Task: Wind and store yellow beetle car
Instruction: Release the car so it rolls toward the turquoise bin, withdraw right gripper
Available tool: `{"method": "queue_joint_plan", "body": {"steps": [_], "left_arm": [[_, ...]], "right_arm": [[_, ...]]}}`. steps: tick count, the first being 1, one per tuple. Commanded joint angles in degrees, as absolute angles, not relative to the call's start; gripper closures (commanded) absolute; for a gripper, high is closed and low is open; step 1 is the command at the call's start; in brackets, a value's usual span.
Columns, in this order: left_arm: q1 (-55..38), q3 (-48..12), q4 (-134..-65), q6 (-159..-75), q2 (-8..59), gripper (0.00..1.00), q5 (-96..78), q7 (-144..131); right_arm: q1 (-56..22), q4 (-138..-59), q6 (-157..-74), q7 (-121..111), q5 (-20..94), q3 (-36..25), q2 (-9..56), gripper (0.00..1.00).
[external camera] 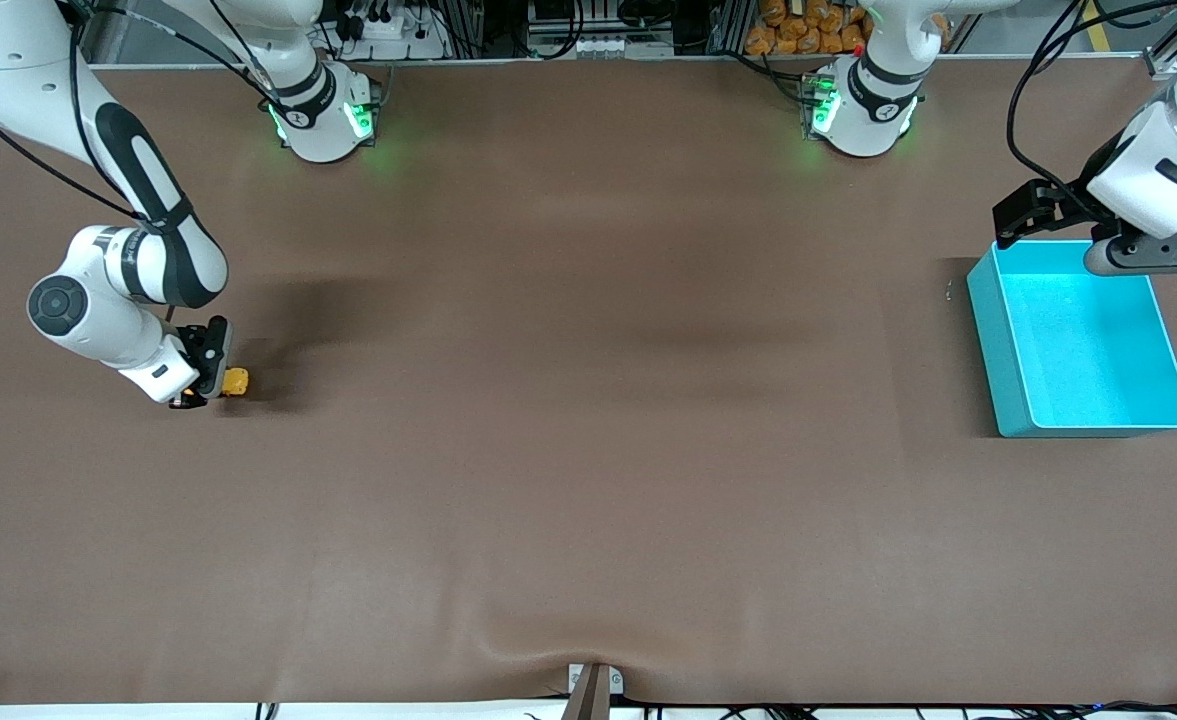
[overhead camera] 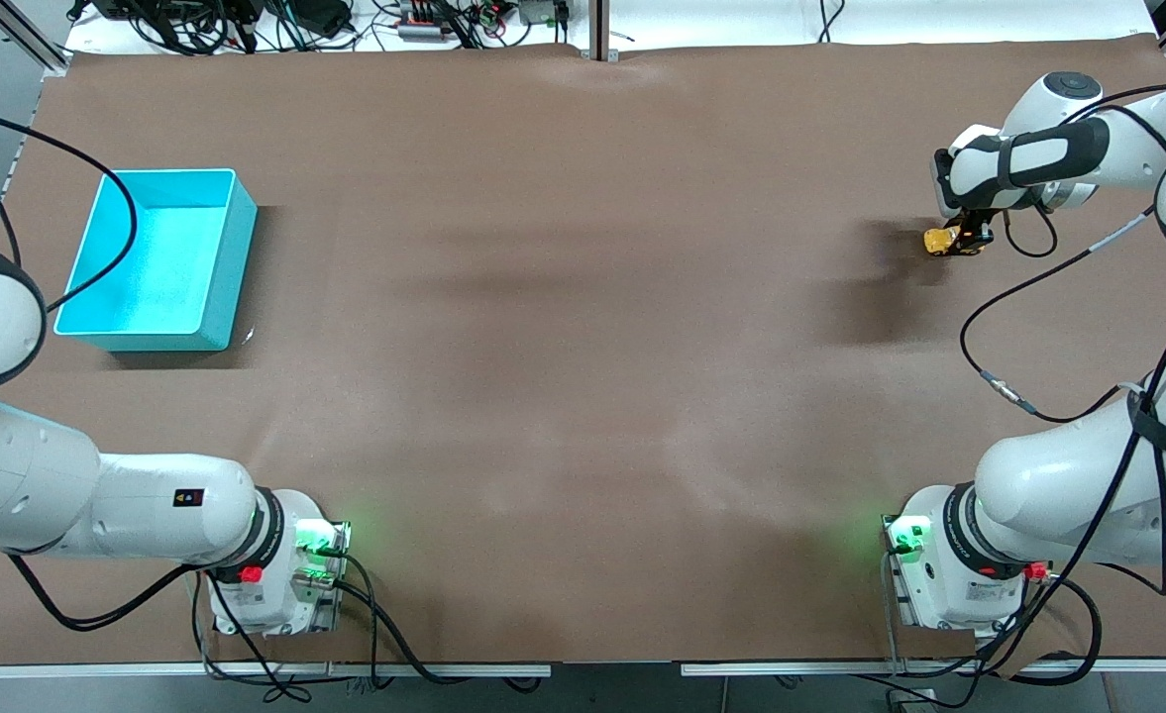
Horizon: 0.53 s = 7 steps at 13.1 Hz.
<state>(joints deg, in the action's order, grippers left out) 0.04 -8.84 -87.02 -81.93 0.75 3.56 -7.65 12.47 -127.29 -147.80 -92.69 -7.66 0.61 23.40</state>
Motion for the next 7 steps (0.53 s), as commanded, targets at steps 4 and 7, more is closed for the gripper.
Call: {"method": "queue_joint_plan", "body": {"steps": [4, 7], "left_arm": [[0.2, -9.1, -87.1, -81.7, 0.0, 0.0, 4.7, -7.1], [0.2, -9.1, -87.2, -81.7, 0.0, 0.0, 4.7, -7.2]], "right_arm": [[14.9, -117.5, -141.8, -93.8, -7.8, 1.4, 30.1, 0.27], [14.9, -114.2, -136.6, -93.9, -6.8, 1.5, 30.0, 0.27]]}}
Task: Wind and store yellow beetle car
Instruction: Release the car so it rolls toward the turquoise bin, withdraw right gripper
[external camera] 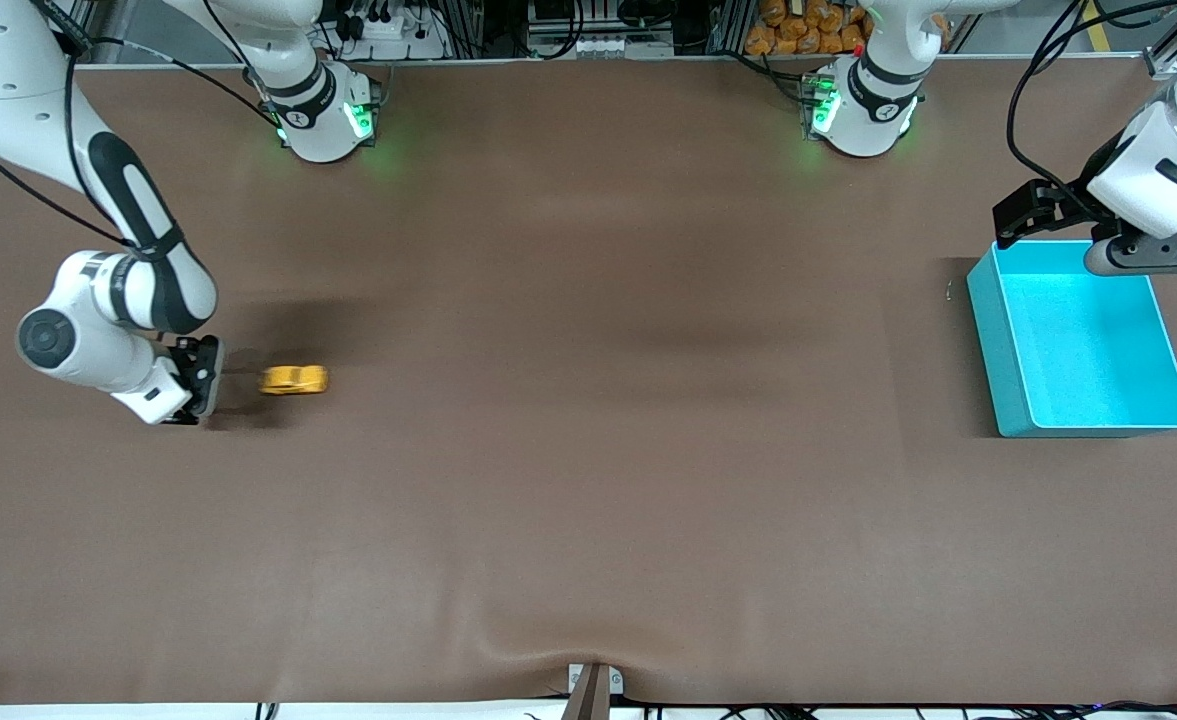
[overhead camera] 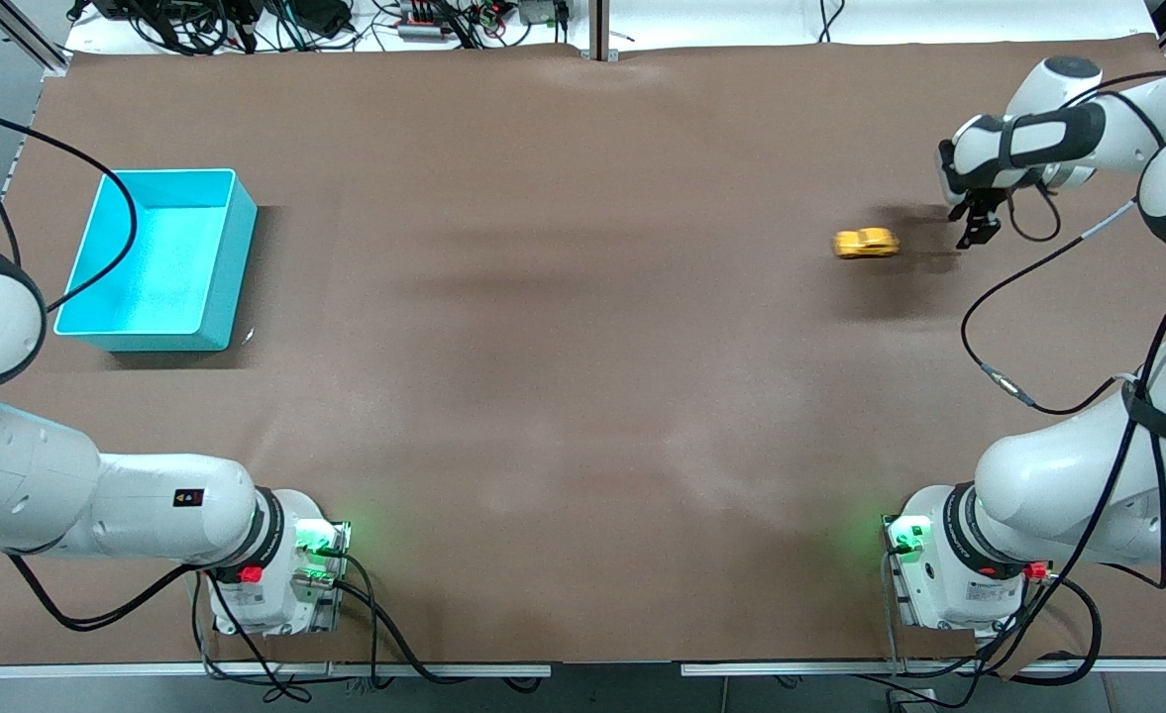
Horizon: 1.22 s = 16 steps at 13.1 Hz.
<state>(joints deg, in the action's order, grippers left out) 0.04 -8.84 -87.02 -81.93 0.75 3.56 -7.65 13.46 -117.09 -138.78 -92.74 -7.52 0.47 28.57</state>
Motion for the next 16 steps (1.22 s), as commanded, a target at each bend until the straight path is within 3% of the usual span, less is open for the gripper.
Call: {"method": "queue_joint_plan", "body": {"steps": [1, 10, 16], "left_arm": [[0.2, -9.1, -87.2, -81.7, 0.0, 0.0, 4.7, -7.3], [0.1, -9.1, -87.9, -81.7, 0.1, 0.0, 4.7, -7.7], [0.5, -9.0, -96.9, -87.3, 1.0, 0.0, 4.7, -14.5]], "right_arm": [[15.1, -114.0, -135.7, -93.9, -5.2, 1.5, 29.8, 0.27], [14.9, -95.9, -108.4, -89.9, 6.0, 1.3, 28.4, 0.27], [15.5, -93.6, -105.9, -87.5, 7.7, 1.1, 24.6, 0.29]]}}
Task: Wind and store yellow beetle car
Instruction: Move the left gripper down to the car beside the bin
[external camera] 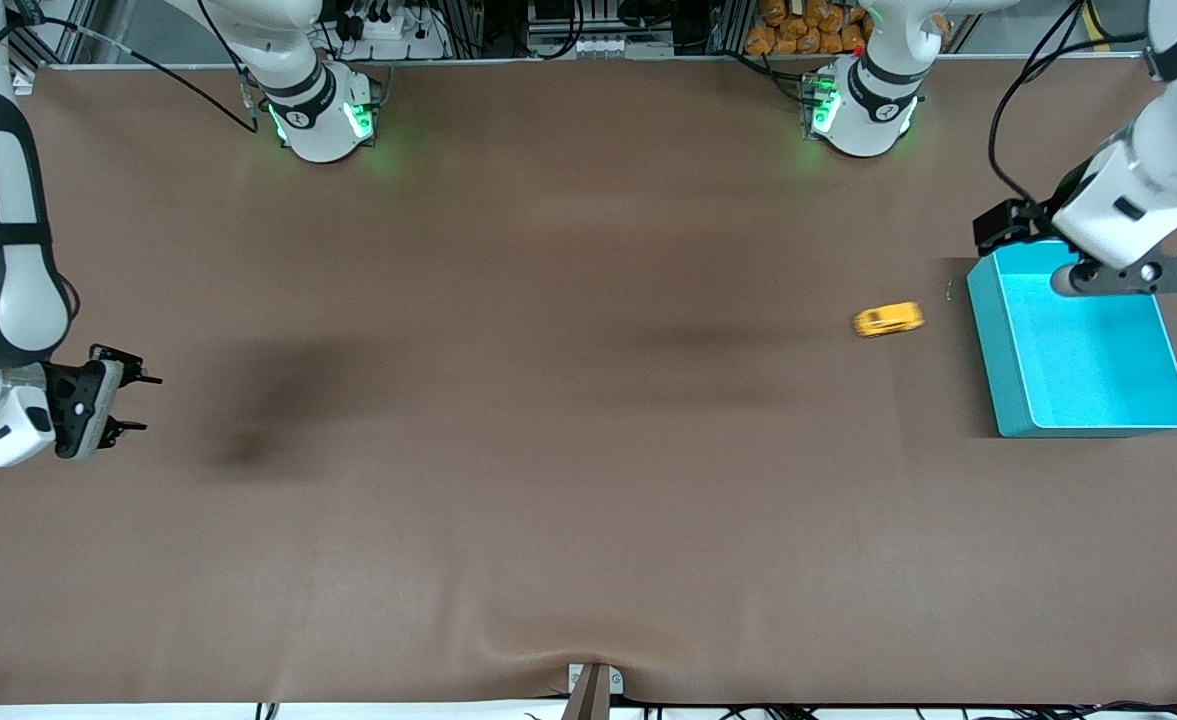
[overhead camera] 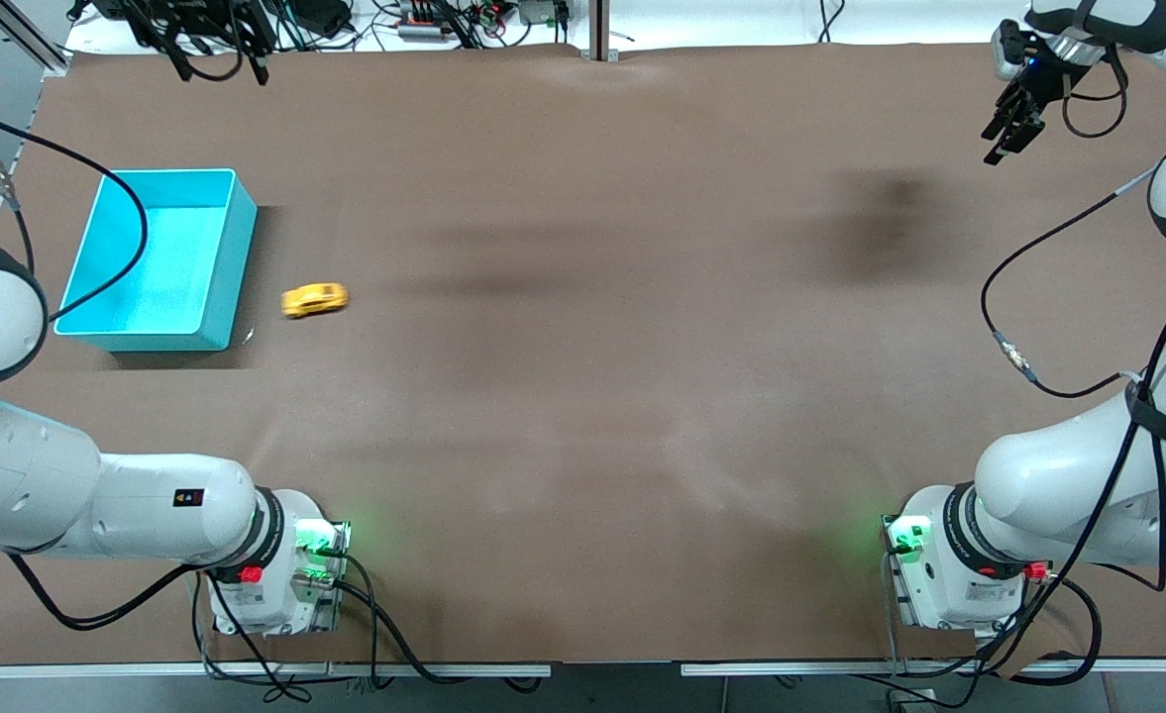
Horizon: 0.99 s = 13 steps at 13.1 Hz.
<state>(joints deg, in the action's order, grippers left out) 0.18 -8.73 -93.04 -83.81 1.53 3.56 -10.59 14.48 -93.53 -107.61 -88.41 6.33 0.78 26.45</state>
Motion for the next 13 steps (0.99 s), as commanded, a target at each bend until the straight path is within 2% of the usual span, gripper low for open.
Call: {"method": "queue_joint_plan", "body": {"steps": [1, 3, 6, 8, 10, 13], "left_arm": [[0.5, -9.0, -98.9, -89.5, 1.0, 0.0, 4.7, -18.2], [0.5, -8.9, -101.4, -91.9, 1.8, 0.0, 4.7, -25.9], [0.6, -8.7, -105.9, -95.0, 3.5, 0.0, 4.9, -37.3], [1.1, -8.7, -109.8, -97.5, 4.5, 0.0, 5.0, -48.9], [2.3, -8.7, -112.5, -98.9, 5.9, 0.0, 5.2, -57.7], [3.2, -8.4, -119.7, -106.3, 7.3, 0.0, 5.2, -64.8]], "right_arm": [[15.6, -93.3, -105.6, -85.5, 7.7, 1.1, 23.7, 0.29], [15.3, -91.4, -103.9, -79.8, 7.7, 1.3, 22.0, 0.28], [13.8, -82.7, -95.9, -69.0, 7.6, 1.5, 22.1, 0.26], [11.8, -78.5, -92.1, -62.9, 7.3, 1.4, 22.0, 0.0], [11.2, -76.6, -90.0, -59.9, 7.3, 1.6, 22.1, 0.0], [8.3, -73.6, -85.8, -52.9, 6.6, 1.1, 21.9, 0.0]]}}
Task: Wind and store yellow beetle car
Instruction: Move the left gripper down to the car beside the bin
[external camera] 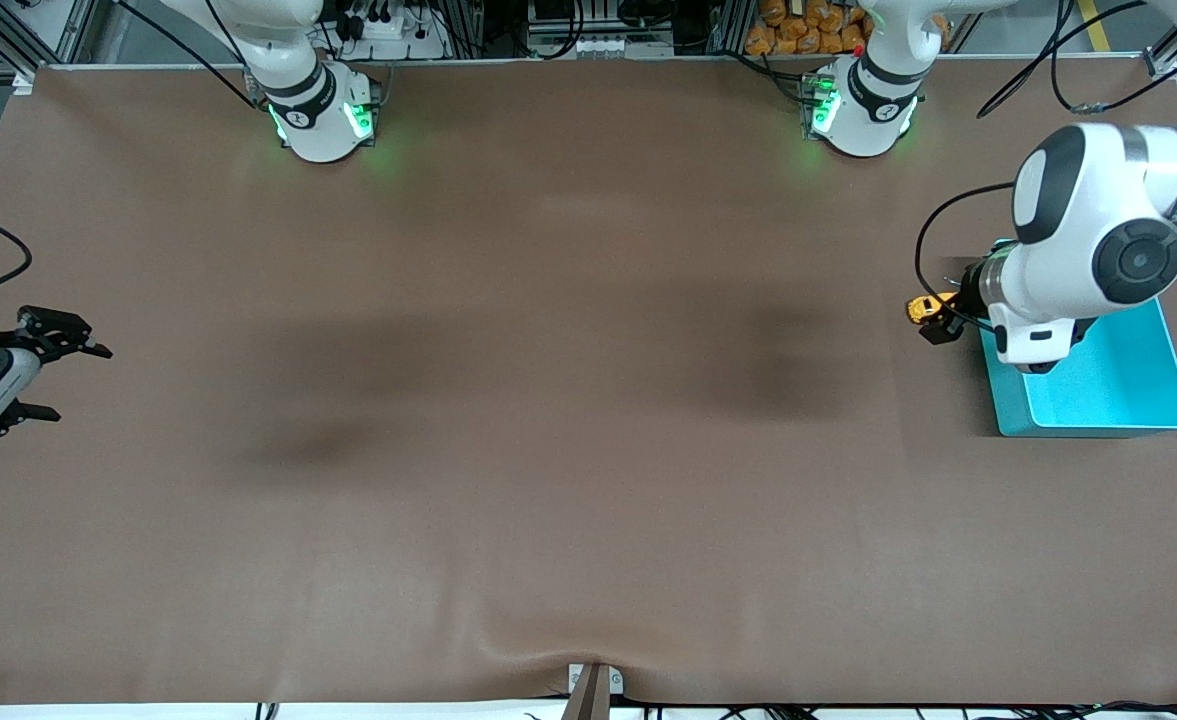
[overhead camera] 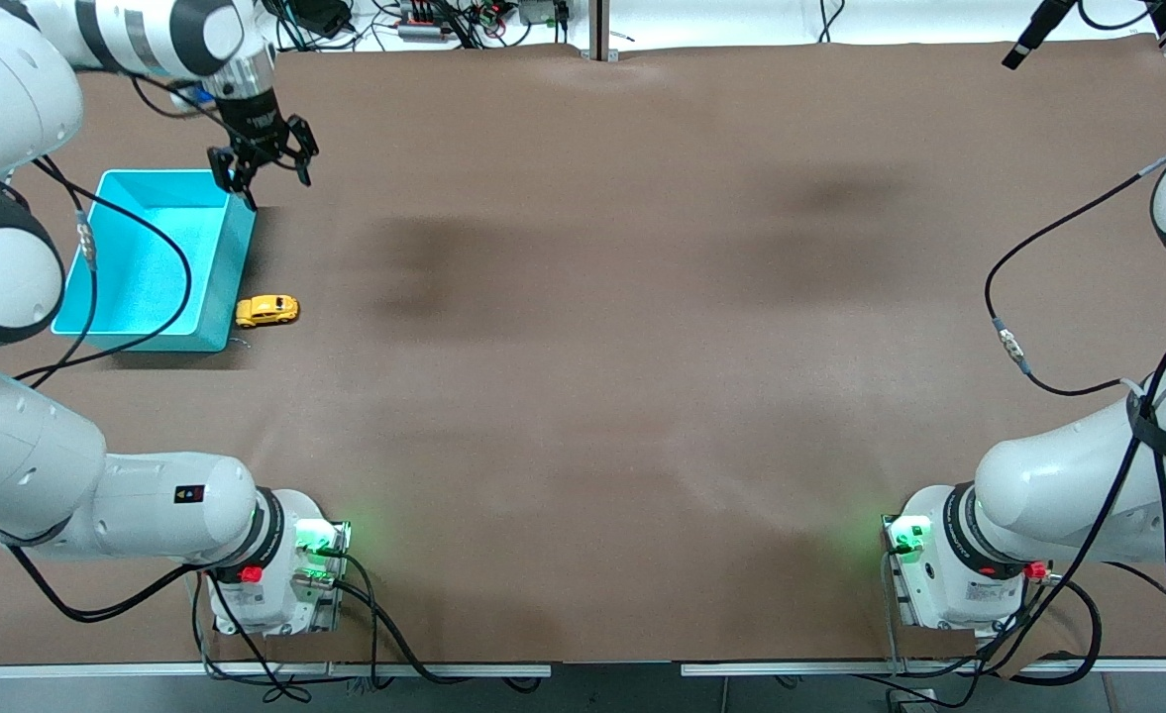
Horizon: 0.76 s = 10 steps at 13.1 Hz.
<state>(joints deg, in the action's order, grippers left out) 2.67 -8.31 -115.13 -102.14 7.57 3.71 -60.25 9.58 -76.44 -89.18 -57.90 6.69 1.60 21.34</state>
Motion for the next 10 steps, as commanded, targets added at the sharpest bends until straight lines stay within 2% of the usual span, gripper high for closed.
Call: {"method": "queue_joint_plan", "body": {"steps": [1, 4, 10], "left_arm": [[4.2, -8.4, -121.9, -109.3, 7.6, 0.0, 5.2, -68.1], [5.8, -8.3, -127.2, -116.4, 9.1, 0.0, 5.3, -74.6], [12.2, -8.0, -132.6, -126.6, 10.8, 0.0, 5.4, -81.7]], "right_arm": [[8.1, -73.1, -84.0, -50.0, 6.5, 1.2, 21.5, 0.0], [6.9, -72.2, -80.1, -42.8, 6.4, 1.2, 20.1, 0.0], [3.7, -72.5, -75.1, -27.7, 3.8, 1.2, 15.4, 0.0]]}}
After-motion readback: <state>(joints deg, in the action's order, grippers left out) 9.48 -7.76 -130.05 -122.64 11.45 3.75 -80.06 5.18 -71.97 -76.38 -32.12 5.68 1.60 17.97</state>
